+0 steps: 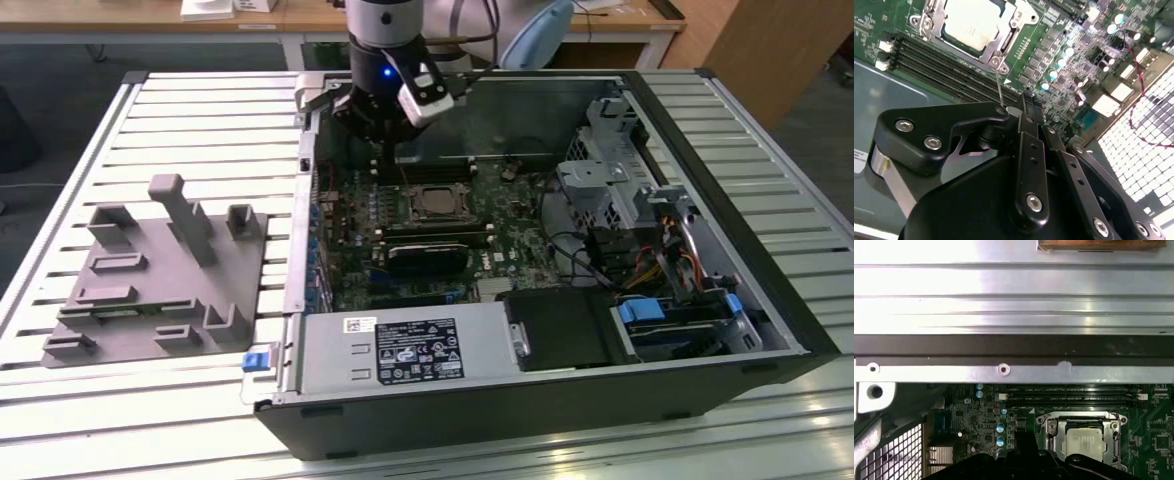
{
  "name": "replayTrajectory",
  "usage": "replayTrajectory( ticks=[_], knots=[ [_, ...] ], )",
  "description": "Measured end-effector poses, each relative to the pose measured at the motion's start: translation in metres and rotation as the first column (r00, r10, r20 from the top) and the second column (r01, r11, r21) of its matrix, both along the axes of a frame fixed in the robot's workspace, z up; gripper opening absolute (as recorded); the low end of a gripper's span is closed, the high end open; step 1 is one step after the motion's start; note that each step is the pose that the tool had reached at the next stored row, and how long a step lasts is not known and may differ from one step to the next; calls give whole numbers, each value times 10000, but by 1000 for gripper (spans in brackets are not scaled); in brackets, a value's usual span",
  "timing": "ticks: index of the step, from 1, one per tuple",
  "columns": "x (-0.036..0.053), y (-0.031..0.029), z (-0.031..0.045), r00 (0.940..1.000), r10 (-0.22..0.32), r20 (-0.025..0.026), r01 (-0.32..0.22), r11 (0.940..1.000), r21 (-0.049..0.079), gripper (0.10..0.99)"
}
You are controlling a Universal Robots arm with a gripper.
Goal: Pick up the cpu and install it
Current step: 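Install the first cpu locking lever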
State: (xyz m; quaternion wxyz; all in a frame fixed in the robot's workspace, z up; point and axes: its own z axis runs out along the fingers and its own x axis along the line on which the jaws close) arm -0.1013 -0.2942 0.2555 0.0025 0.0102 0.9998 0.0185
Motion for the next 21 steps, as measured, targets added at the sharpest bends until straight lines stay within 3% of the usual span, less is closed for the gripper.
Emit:
replayTrajectory(
  ticks=[5,9,21],
  knots=[
    [12,26,-4,10000,1,-1,-1,10000,0,106],
    [74,30,-5,10000,0,-1,0,10000,-1,106],
    [456,32,-14,10000,0,-4,0,10000,-1,106]
  ],
)
